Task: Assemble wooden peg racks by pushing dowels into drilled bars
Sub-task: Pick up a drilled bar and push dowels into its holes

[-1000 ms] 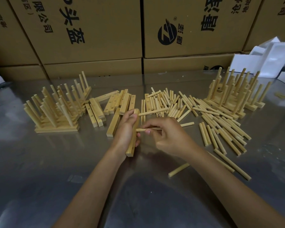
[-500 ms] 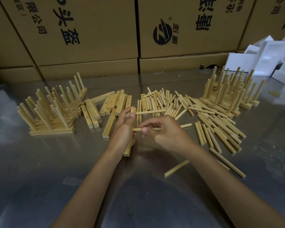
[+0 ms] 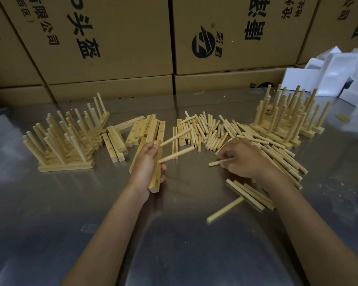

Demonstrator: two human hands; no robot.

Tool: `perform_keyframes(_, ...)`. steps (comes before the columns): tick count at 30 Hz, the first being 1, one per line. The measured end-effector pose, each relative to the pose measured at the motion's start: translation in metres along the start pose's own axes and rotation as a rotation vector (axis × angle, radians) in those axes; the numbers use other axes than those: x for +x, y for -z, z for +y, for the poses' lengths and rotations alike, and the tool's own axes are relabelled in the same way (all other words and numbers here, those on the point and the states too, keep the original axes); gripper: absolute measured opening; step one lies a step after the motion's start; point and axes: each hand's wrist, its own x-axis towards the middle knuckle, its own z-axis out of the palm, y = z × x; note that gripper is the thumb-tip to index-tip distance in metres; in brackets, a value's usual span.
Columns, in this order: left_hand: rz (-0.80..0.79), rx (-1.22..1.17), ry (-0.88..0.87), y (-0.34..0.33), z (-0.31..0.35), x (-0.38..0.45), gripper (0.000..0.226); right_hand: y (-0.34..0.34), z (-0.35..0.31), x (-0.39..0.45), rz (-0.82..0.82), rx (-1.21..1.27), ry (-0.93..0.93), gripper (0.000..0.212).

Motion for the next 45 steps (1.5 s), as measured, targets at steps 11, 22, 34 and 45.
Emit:
perform_keyframes(11, 0.023, -0.157, 0.067, 0.002, 0.005, -0.002, 0.023, -0.014, -0.083, -0.033, -0.158, 0.547, 0.446, 0.007)
perform_keyframes(22, 0.059, -0.176, 0.049, 0.001, 0.003, -0.004, 0.027, -0.036, -0.104, -0.044, 0.015, 0.493, 0.516, 0.010)
perform_keyframes(34, 0.052, -0.225, 0.009, -0.001, 0.004, -0.003, 0.034, -0.009, -0.097, -0.035, -0.191, 0.888, 0.226, 0.024)
perform_keyframes(45, 0.145, -0.434, -0.057, -0.003, 0.002, 0.001, 0.042, -0.059, -0.127, -0.041, -0.141, 0.775, 0.068, 0.051)
